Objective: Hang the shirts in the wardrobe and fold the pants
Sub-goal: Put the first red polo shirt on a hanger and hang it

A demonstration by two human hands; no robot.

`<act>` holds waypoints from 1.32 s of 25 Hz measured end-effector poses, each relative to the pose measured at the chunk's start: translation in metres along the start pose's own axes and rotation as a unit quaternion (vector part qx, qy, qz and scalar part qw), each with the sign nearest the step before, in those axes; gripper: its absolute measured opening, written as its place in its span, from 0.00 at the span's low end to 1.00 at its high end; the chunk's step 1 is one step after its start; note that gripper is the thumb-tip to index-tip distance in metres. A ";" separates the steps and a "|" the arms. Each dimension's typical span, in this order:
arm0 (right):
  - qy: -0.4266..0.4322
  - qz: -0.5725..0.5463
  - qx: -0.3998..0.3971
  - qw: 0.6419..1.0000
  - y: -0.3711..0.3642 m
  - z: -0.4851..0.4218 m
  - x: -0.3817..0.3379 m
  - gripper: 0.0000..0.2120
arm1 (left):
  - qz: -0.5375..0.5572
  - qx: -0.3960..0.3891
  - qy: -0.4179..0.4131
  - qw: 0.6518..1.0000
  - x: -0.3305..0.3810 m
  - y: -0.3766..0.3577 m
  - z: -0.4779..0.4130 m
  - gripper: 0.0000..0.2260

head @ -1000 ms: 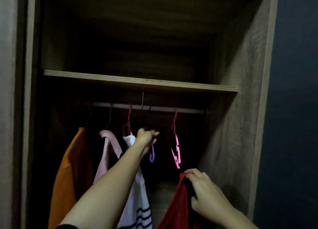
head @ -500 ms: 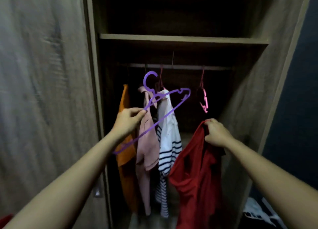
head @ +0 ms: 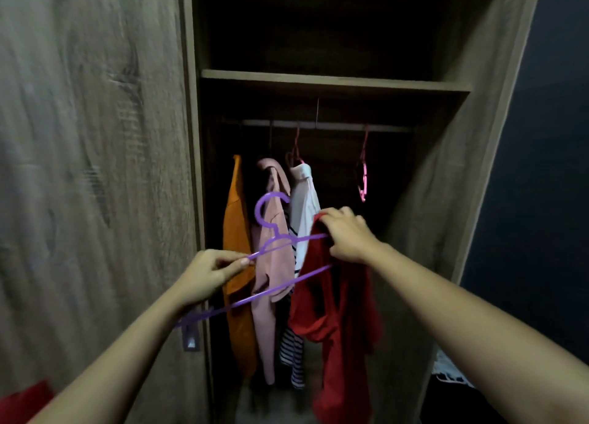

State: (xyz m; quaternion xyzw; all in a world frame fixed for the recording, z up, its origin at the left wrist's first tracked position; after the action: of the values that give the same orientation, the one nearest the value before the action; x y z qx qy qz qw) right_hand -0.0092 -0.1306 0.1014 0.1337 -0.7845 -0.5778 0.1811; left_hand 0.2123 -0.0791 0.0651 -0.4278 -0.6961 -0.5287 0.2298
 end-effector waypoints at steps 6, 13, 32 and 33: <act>0.170 0.068 0.128 0.975 0.061 0.007 -0.059 0.19 | 0.052 0.100 -0.080 0.990 0.015 0.002 -0.012 0.08; 0.077 0.092 0.278 0.953 0.093 0.022 -0.013 0.20 | -0.133 0.414 -0.200 0.878 0.066 0.005 0.037 0.11; 0.068 0.067 0.273 0.957 0.068 0.073 0.070 0.24 | -0.043 -0.062 0.200 0.977 -0.069 -0.124 -0.024 0.17; 0.069 0.083 0.260 0.960 0.060 0.078 0.079 0.25 | -0.057 -0.073 0.199 0.976 -0.066 -0.118 -0.031 0.18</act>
State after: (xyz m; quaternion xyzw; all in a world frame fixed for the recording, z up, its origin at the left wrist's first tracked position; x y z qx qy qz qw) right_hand -0.1142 -0.0787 0.1479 0.1500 -0.9017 -0.3263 0.2409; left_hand 0.1437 -0.1396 -0.0390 -0.2894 -0.6192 -0.6646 0.3020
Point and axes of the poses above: each hand's wrist, its own z-axis away from the middle knuckle, its own y-axis out of the back of the hand, x = y × z, the point moved 8 cm from there along -z, towards the middle knuckle, and after that the axes turned 8 degrees about y, right-handed, at the moved point
